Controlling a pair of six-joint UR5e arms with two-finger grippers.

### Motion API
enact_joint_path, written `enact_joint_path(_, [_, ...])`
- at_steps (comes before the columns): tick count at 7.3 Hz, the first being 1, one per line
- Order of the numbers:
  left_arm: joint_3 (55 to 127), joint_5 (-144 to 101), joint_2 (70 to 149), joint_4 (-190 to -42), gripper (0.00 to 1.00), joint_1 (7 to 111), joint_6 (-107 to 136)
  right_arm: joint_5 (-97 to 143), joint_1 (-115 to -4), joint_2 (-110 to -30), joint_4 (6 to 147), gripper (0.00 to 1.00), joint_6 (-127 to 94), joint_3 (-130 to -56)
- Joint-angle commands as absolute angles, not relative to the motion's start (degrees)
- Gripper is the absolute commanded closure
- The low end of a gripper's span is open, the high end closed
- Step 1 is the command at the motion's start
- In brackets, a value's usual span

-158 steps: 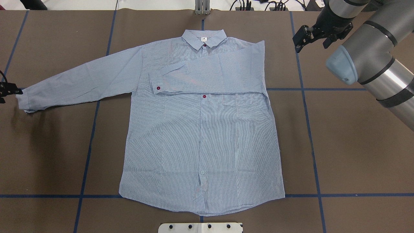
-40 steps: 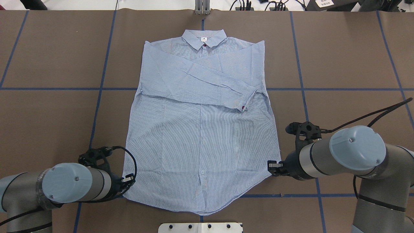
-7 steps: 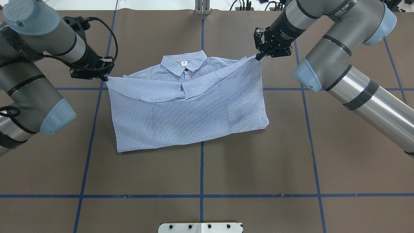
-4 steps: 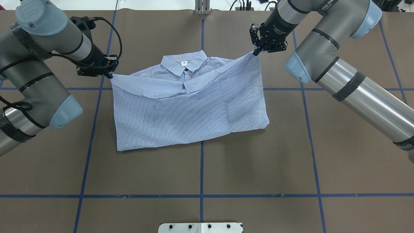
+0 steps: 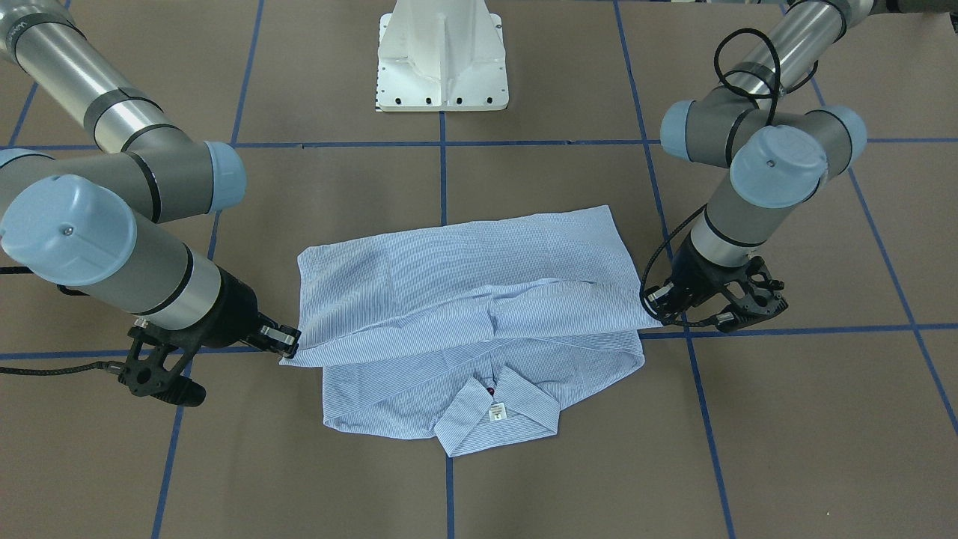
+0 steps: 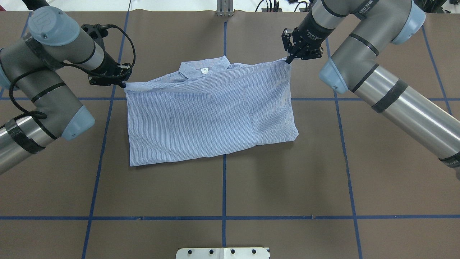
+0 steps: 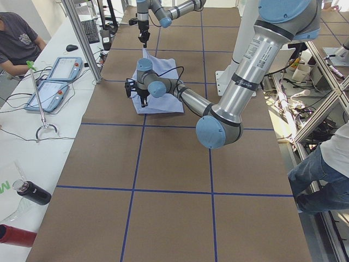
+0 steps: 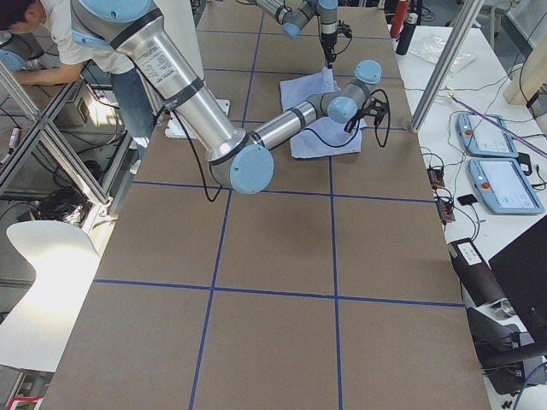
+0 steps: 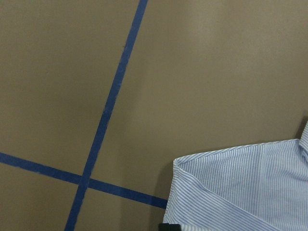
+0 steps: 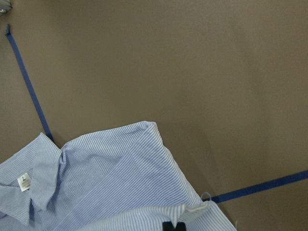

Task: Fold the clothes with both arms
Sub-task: 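Lower the hem onto the collar edge and open both grippers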

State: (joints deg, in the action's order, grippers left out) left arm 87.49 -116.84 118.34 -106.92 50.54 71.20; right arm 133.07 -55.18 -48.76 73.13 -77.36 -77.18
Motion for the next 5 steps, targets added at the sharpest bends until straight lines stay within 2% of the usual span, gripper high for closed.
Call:
enact_joint_path(1, [86.7, -116.8, 118.5, -107.2, 1.00, 50.5, 71.3, 132.8, -55.1, -49.0, 73.1, 1.00, -77.3, -77.2])
enact_joint_path(5, [86.9, -116.7, 118.9, -107.1, 1.00, 50.4, 71.6, 132.8, -55.1, -48.8, 73.1, 1.00, -77.5, -77.2])
